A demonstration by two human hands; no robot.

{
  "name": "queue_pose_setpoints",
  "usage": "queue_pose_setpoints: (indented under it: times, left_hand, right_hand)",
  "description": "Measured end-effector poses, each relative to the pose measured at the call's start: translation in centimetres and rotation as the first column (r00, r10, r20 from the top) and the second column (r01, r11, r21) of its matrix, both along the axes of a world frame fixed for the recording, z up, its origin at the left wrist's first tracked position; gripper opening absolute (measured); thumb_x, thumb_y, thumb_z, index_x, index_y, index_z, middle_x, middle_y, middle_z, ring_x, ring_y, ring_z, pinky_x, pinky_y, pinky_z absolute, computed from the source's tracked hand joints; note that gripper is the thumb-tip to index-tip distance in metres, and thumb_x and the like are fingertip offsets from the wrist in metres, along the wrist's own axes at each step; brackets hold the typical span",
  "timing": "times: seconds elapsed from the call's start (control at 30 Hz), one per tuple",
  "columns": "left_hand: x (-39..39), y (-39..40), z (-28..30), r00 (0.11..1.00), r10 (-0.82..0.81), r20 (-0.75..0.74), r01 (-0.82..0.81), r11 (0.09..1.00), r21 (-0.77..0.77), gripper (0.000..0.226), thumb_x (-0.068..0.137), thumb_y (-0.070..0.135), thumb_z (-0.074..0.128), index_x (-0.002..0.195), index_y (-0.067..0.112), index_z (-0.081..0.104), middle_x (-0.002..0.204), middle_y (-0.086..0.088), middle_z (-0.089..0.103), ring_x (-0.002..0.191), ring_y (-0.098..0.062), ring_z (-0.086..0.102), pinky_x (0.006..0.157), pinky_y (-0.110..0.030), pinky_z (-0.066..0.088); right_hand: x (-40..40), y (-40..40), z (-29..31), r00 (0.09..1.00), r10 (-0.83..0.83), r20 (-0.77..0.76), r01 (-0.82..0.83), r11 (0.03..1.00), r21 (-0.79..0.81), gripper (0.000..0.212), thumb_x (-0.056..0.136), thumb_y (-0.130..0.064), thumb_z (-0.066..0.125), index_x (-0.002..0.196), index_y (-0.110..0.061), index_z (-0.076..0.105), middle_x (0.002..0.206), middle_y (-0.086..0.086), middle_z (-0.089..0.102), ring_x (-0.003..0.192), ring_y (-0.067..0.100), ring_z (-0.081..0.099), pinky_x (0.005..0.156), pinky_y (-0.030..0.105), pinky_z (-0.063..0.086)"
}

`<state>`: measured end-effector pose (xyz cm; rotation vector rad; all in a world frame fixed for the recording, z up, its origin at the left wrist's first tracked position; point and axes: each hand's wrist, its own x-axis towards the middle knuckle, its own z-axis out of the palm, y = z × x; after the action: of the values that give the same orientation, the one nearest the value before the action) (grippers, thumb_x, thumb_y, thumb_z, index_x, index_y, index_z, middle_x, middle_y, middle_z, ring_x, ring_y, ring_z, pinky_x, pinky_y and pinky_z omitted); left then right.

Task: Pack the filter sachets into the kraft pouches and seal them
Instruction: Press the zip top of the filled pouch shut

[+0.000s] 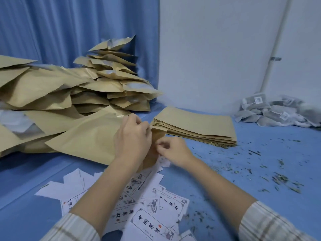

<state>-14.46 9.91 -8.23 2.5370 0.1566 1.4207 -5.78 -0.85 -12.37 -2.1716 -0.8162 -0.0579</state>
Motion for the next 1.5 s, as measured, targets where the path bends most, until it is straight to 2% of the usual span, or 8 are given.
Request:
queue_pose_setpoints:
  times: [0.17, 0.43, 0.67, 0.97, 1.13, 1.23, 1.37, 1.5]
  left_hand:
    - [1.0, -0.7, -0.2, 0.998, 0.052, -0.030, -0.055, 0.992, -0.115, 0.005, 0.073, 0.007, 0.073, 0.069, 0.004, 0.072, 0.079, -0.012, 0.052, 0.082, -0.031, 0.053, 0.053, -0.029, 0.035]
    - [1.1, -0.6, 0.1, 0.993, 0.081, -0.085, -0.096, 0.977, -0.190, 0.009, 0.081, 0.018, 0.067, 0.084, 0.013, 0.075, 0.087, -0.006, 0.052, 0.080, -0.024, 0.053, 0.061, -0.028, 0.033]
    - [0.7, -0.3, 1.8, 0.990, 0.094, -0.109, -0.117, 0.966, -0.229, 0.013, 0.084, 0.021, 0.065, 0.089, 0.018, 0.075, 0.086, 0.001, 0.045, 0.077, -0.018, 0.046, 0.064, -0.027, 0.033]
    - [-0.8, 0.6, 4.5, 0.991, 0.082, -0.105, -0.107, 0.959, -0.262, 0.014, 0.086, 0.028, 0.066, 0.095, 0.022, 0.075, 0.091, 0.001, 0.047, 0.082, -0.014, 0.046, 0.068, -0.028, 0.036]
    - [-1.6, 0.1, 6.5, 0.991, 0.044, -0.124, -0.071, 0.971, -0.227, 0.016, 0.088, 0.030, 0.064, 0.098, 0.023, 0.074, 0.095, 0.000, 0.049, 0.086, -0.015, 0.047, 0.069, -0.027, 0.036]
    - [-2.0, -0.5, 8.6, 0.992, -0.004, -0.128, -0.024, 0.977, -0.211, 0.017, 0.088, 0.030, 0.064, 0.098, 0.022, 0.075, 0.097, -0.001, 0.052, 0.094, -0.020, 0.054, 0.075, -0.030, 0.044]
    - [-2.6, -0.7, 11.8, 0.982, -0.145, -0.123, 0.115, 0.969, -0.221, 0.012, 0.085, 0.030, 0.069, 0.092, 0.023, 0.076, 0.076, 0.010, 0.055, 0.074, -0.006, 0.052, 0.063, -0.019, 0.040]
    - [-3.0, -1.3, 15.5, 0.944, -0.280, -0.175, 0.225, 0.933, -0.280, 0.007, 0.079, 0.033, 0.074, 0.083, 0.028, 0.075, 0.067, 0.020, 0.057, 0.068, 0.002, 0.051, 0.054, -0.010, 0.034]
  right_hand:
    - [2.1, -4.3, -1.4, 0.971, -0.202, 0.128, 0.238, 0.860, -0.452, 0.032, 0.085, -0.048, 0.053, 0.082, -0.017, 0.058, 0.094, 0.004, 0.050, 0.101, 0.022, 0.049, 0.073, 0.029, 0.039]
    - [2.1, -4.6, -0.1, 0.959, -0.211, 0.189, 0.277, 0.833, -0.479, 0.029, 0.081, -0.035, 0.056, 0.062, -0.017, 0.045, 0.059, -0.001, 0.041, 0.068, 0.022, 0.043, 0.046, 0.024, 0.027]
    - [1.3, -7.0, 1.1, 0.969, -0.156, 0.189, 0.216, 0.908, -0.359, 0.034, 0.080, -0.034, 0.059, 0.112, -0.023, 0.061, 0.099, 0.000, 0.065, 0.093, 0.020, 0.057, 0.069, 0.026, 0.043]
    - [-1.1, -8.4, 4.0, 0.983, -0.060, 0.171, 0.048, 0.996, 0.073, 0.008, 0.079, -0.011, 0.072, 0.082, -0.018, 0.070, 0.078, -0.001, 0.069, 0.073, 0.006, 0.062, 0.076, 0.028, 0.050]
    - [-3.2, -6.3, 6.0, 0.971, 0.132, 0.201, -0.181, 0.951, 0.251, 0.020, 0.085, -0.008, 0.065, 0.100, -0.018, 0.074, 0.084, -0.019, 0.069, 0.078, 0.001, 0.066, 0.081, 0.022, 0.053]
    - [-4.1, -4.4, 8.1, 0.916, 0.197, 0.350, -0.225, 0.973, 0.040, 0.027, 0.087, -0.001, 0.057, 0.098, -0.020, 0.074, 0.081, -0.027, 0.065, 0.079, -0.002, 0.061, 0.074, 0.005, 0.041]
    - [-4.5, -2.7, 11.8, 0.813, 0.243, 0.530, 0.017, 0.898, -0.439, 0.021, 0.086, -0.004, 0.047, 0.091, -0.016, 0.065, 0.091, 0.003, 0.067, 0.083, 0.023, 0.057, 0.062, 0.028, 0.041]
    - [-5.2, -2.2, 16.3, 0.777, 0.245, 0.580, 0.210, 0.768, -0.606, 0.013, 0.086, -0.022, 0.053, 0.074, -0.018, 0.049, 0.066, -0.005, 0.047, 0.068, 0.018, 0.046, 0.048, 0.025, 0.030]
